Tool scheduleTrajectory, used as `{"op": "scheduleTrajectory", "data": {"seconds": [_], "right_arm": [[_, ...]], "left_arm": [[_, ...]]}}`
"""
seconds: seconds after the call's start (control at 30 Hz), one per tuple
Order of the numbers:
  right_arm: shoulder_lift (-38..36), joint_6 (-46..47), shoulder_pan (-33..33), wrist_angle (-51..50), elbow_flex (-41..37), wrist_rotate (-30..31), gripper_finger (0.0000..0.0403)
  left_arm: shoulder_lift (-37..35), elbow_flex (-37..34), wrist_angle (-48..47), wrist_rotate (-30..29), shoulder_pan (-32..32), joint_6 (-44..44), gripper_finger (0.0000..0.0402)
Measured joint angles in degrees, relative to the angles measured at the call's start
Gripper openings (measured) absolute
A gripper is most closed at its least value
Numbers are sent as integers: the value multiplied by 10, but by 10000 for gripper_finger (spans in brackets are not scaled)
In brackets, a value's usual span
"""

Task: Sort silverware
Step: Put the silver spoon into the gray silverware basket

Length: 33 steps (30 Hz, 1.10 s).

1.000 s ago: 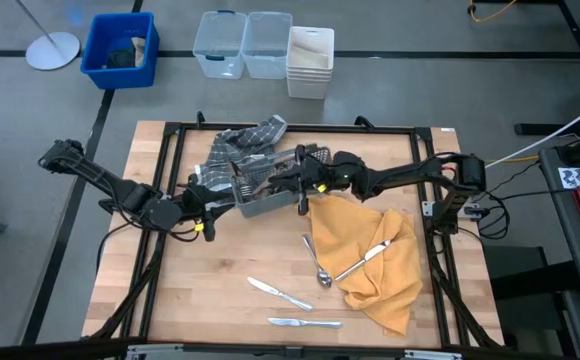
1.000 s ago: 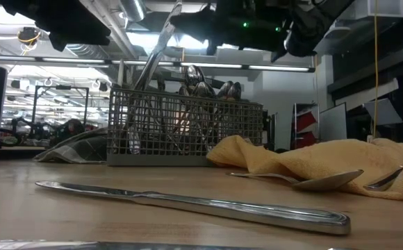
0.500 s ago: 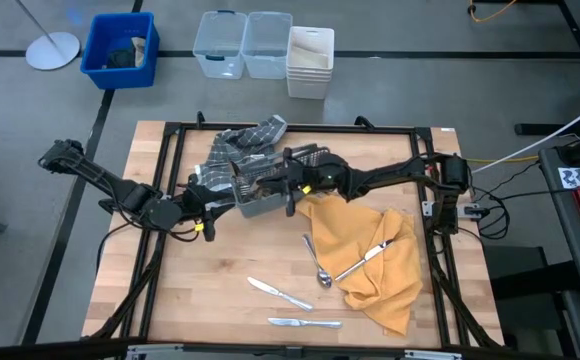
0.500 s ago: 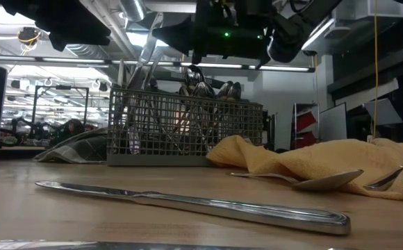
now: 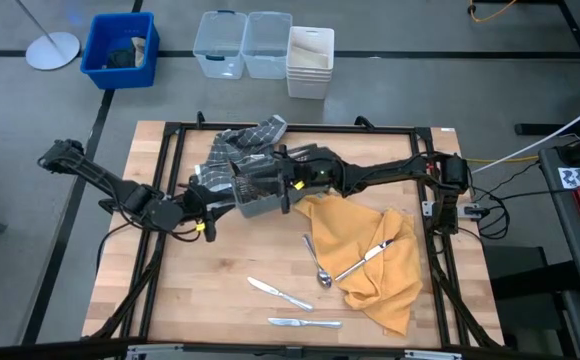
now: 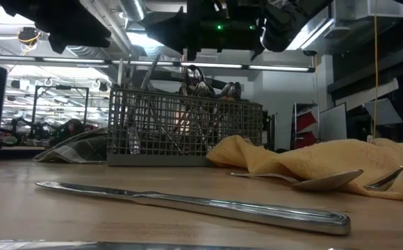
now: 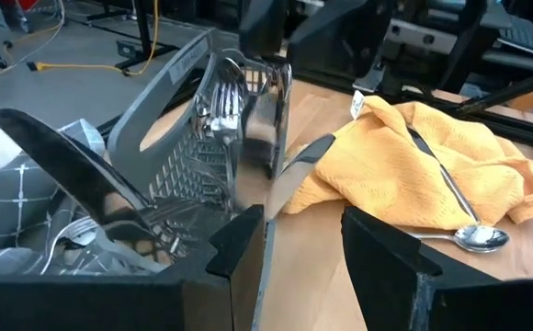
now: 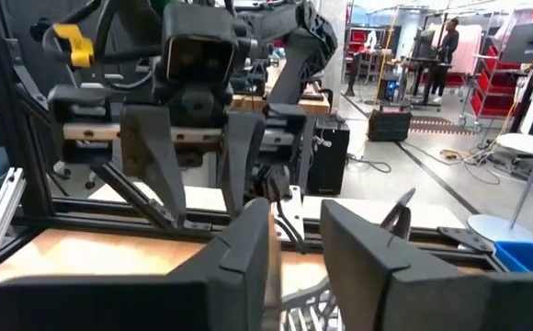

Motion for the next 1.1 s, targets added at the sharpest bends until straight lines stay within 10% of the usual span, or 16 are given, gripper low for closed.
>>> {"op": "scheduleTrajectory", "data": {"seconds": [0.6,1.1], "right_arm": [[-140,7,13,-321,32,-50,115],[-174,287,201,-614,31,27,115]], "left_arm": [[85,0,-8,109,0,-52,137],[227,0,120,201,0,-36,137]]}}
